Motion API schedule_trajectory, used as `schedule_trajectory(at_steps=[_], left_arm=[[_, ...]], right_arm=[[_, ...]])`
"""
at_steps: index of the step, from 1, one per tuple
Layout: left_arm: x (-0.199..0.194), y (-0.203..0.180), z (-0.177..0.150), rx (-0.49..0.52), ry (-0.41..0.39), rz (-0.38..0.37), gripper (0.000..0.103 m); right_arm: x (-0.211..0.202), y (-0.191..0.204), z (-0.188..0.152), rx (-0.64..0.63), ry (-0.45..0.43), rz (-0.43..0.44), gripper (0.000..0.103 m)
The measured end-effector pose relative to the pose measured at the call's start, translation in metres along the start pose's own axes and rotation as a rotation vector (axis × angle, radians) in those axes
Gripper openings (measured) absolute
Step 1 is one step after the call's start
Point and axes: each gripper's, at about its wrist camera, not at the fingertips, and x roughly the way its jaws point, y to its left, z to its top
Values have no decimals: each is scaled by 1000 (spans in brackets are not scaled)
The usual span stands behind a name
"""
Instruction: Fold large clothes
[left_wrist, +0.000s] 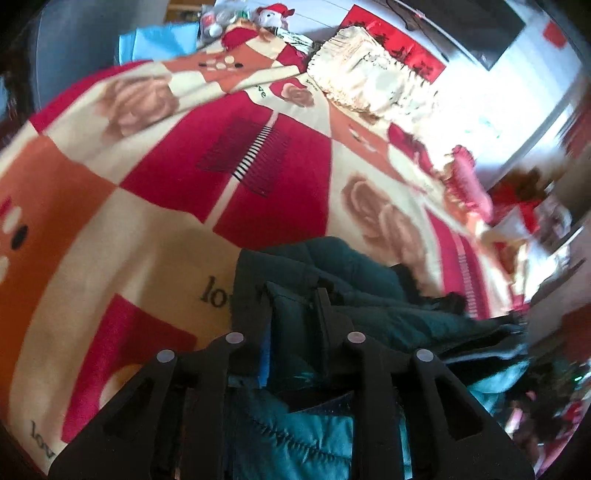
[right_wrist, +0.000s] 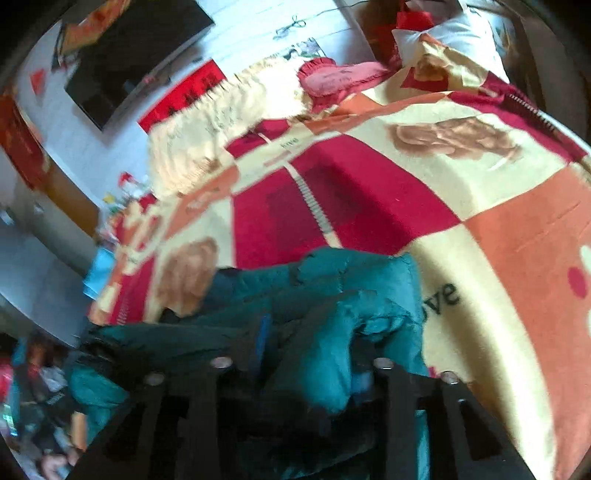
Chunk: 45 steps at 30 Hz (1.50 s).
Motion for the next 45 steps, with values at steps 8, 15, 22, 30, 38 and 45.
schedule_trajectory(at_steps=[8, 15, 22, 30, 38, 45], left_arm=[[-62, 0, 0, -51, -137, -82, 75], [-47, -41, -28, 98, -109, -30, 75], [24, -58, -39, 214, -29, 162, 76], [54, -56, -29, 244, -40, 216, 87], [59, -56, -28, 257, -28, 219, 88], [63, -60, -29, 264, -31, 230, 91]], right_arm=[[-63, 39, -4, -101, -142, 27, 66], [-17, 116, -46, -330, 27, 63, 66], [66, 161, -69, -550, 105, -87, 66], [124, 131, -53, -470, 107, -133, 67], [63, 129, -31, -446, 75, -83, 66], [57, 63, 3, -430, 46, -334, 66]])
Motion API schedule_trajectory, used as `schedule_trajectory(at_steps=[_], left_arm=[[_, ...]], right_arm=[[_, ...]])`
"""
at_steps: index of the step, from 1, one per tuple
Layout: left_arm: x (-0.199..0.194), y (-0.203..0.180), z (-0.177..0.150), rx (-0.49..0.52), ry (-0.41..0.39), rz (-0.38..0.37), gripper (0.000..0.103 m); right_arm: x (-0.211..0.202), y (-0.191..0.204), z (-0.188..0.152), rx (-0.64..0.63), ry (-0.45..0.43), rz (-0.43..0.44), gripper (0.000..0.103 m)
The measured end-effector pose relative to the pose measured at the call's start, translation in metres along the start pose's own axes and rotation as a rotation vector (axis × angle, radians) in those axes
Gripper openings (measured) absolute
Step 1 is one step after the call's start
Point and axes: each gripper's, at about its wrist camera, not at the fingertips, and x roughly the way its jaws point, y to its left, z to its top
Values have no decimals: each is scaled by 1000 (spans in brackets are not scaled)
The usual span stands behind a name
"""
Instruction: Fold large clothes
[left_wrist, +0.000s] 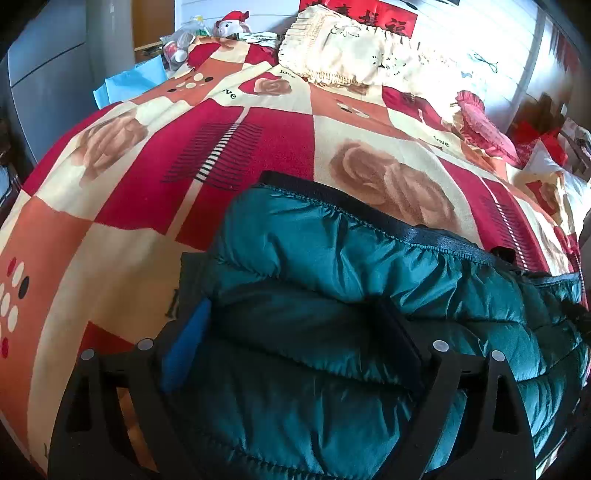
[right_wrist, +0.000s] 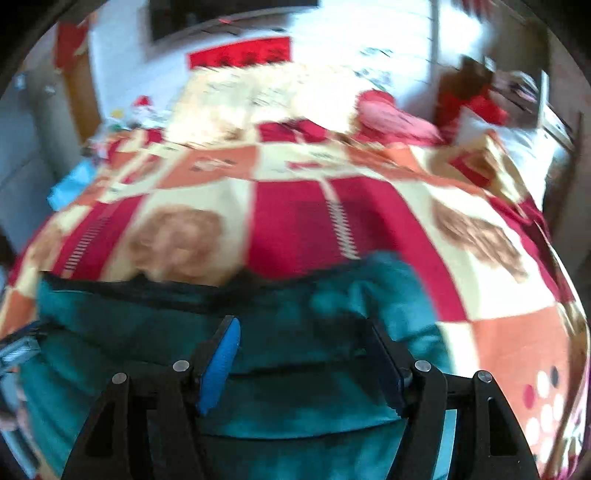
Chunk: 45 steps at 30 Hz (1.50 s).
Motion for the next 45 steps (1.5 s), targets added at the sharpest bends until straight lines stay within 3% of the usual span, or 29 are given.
schedule_trajectory(at_steps=[6, 10, 14, 17, 20, 24, 27, 32, 40, 45], left_arm=[[6, -3, 1, 12, 0, 13, 94], [7, -3, -1, 17, 1, 12, 95], [1, 1, -1, 18, 6, -20, 95], [-10, 8, -2, 7, 19, -52, 95], [-30, 18, -8, -21, 8, -75, 95], [-55, 37, -27, -46, -10, -99, 95], [-65, 53, -51, -65, -20, -101, 95], [-57, 64, -80, -87, 40, -117, 95], [-81, 59, -94, -27, 21, -122, 95], [-82, 50, -107, -29, 46, -123, 95]], right_arm=[[35, -8, -12, 42, 57, 0, 69], [36, -7, -16, 38, 54, -14, 71], [6, -6, -18, 51, 11, -20, 70], [-30, -8, -23, 116, -36, 79, 70], [-59, 0, -35, 89, -52, 143, 70], [-79, 1, -63, 69, -68, 114, 70], [-63, -2, -81, 70, -1, 73, 70], [-48, 4, -87, 29, 16, 27, 72], [-104, -7, -115, 77, -42, 39, 72], [-72, -11, -145, 84, 71, 5, 72]])
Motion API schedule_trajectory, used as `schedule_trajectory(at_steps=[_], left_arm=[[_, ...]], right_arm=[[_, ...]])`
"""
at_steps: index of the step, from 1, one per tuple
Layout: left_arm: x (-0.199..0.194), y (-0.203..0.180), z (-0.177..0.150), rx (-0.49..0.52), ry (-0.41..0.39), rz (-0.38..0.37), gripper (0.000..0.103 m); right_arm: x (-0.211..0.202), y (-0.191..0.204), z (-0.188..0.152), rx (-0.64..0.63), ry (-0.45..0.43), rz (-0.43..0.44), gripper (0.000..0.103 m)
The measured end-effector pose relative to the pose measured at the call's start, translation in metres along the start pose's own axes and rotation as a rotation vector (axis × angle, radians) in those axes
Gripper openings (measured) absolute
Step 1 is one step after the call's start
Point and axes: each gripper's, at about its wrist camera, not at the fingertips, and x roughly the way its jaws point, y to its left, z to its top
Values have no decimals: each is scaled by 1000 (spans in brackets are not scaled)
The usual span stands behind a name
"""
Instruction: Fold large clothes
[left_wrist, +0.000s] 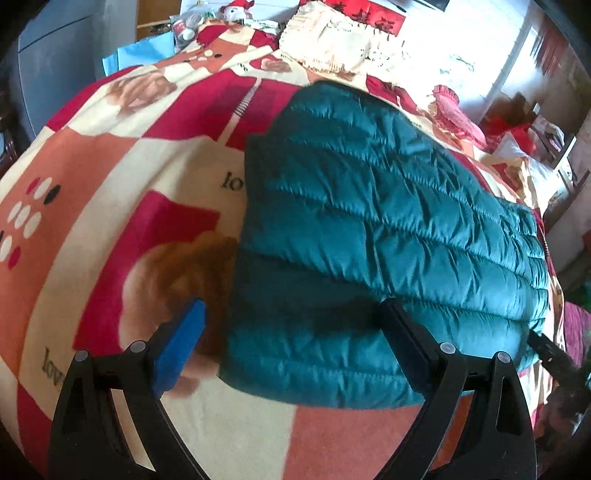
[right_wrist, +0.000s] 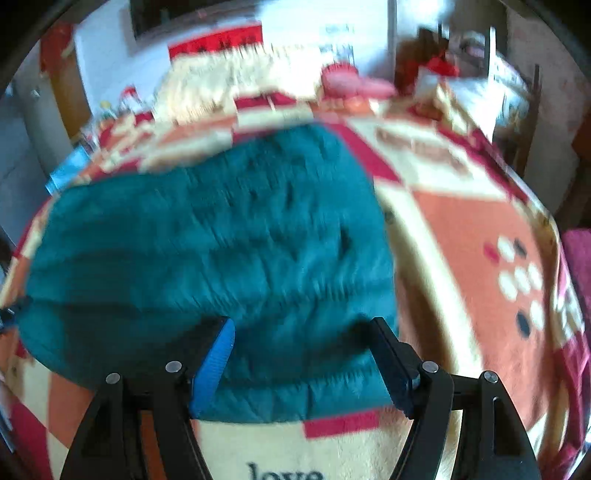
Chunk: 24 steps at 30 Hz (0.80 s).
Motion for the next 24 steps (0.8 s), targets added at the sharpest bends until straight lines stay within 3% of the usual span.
schedule_trajectory(at_steps=[8, 16, 20, 24], left_arm=[[-22, -21, 21, 21, -73, 6, 95], [4, -48, 76, 21, -121, 67, 95], [29, -55, 101, 25, -102, 139, 95], [60, -50, 114, 12, -19, 184, 95]], right_arm=[[-25, 3, -9, -17, -34, 22, 72], [-44, 5, -15, 16, -117, 76, 72], [-42, 7, -16, -5, -136, 50, 72], [-30, 6, -10, -15, -112, 58, 72]])
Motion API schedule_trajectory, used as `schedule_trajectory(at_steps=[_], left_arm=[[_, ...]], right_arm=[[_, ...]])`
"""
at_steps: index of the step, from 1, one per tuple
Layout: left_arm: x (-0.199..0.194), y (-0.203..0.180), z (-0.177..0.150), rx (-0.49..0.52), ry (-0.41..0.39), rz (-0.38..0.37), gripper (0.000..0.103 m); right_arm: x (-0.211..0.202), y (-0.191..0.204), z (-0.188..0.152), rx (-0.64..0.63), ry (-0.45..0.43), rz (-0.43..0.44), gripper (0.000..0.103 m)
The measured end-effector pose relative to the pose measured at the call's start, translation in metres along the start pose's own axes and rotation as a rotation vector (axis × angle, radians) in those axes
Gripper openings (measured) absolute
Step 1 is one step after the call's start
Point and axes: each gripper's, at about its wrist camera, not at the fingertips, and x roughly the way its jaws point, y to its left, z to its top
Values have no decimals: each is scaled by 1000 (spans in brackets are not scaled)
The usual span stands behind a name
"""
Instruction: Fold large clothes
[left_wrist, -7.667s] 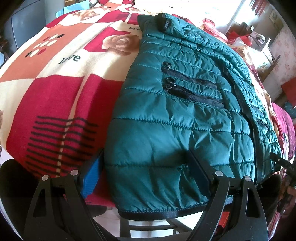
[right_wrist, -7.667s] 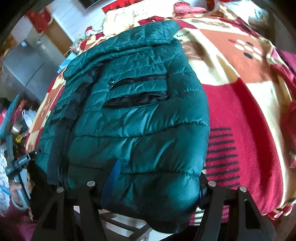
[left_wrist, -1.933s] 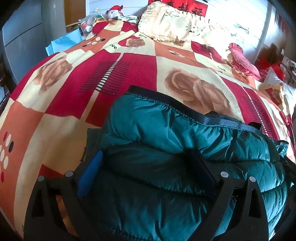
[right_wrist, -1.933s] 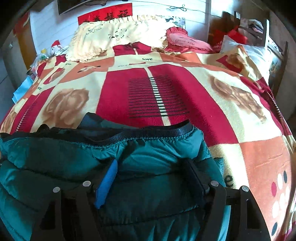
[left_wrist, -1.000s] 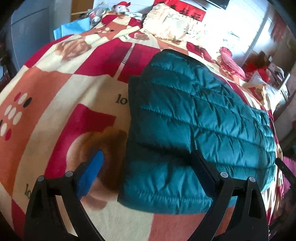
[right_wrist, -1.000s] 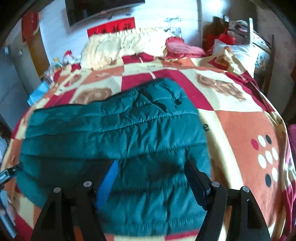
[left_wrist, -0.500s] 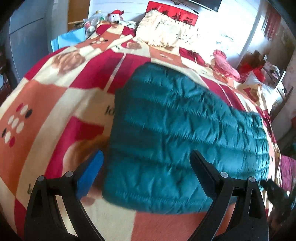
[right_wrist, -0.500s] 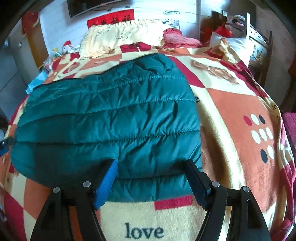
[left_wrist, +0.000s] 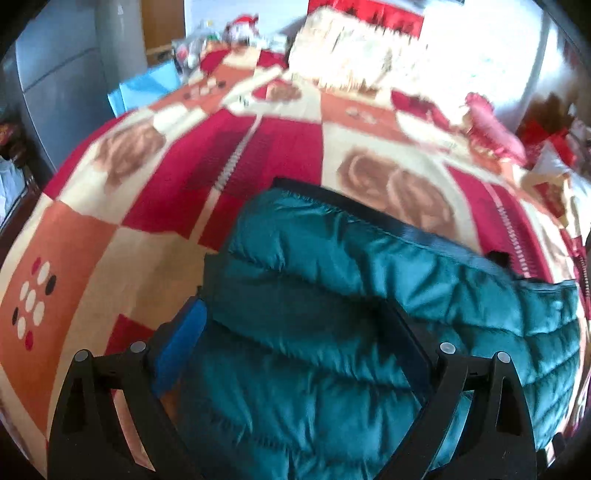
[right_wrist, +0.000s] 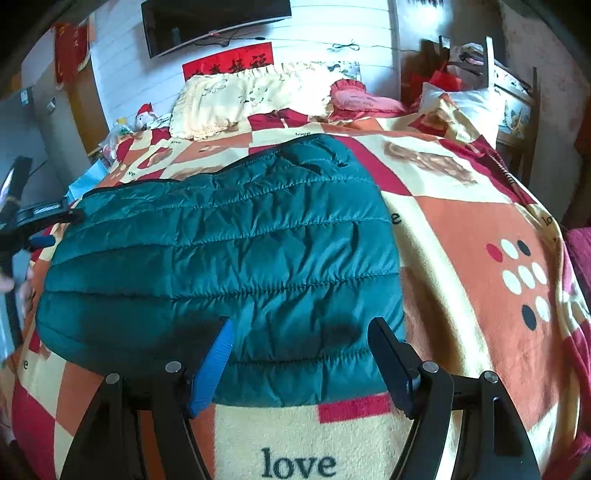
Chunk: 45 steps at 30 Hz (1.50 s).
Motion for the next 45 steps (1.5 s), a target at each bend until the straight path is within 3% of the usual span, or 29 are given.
schedule_trajectory(at_steps=[4, 6, 10, 16, 21, 25, 29, 34, 39, 45], left_arm=[[20, 4, 0, -30, 28, -16, 97], [26, 3, 1, -14, 37, -9, 102], [28, 13, 3, -54, 72, -68, 103], [-18, 33, -20, -86, 1, -126, 102], [-52, 44, -53, -51, -37, -150, 102], [-69, 46, -80, 9, -63, -131, 102], [-73, 40, -103, 95, -63, -66, 102], [-78, 31, -122, 176, -89, -17, 102], [-84, 28, -130, 179, -102, -27, 102], [-94, 26, -136, 190, -128, -28, 102]], right_arm=[[14, -1, 1, -1, 27, 12, 72], [18, -1, 0, -3, 30, 13, 72], [22, 2, 0, -21, 48, -4, 73], [-4, 1, 6, 3, 14, -8, 73], [-19, 18, 16, -12, -14, 8, 73], [-2, 33, 14, -62, 21, -19, 73], [24, 28, 2, -27, 94, -20, 73], [13, 18, 1, 17, 96, 1, 73], [-5, 18, 6, 26, 72, 17, 73], [4, 25, 8, 28, 83, 14, 73]])
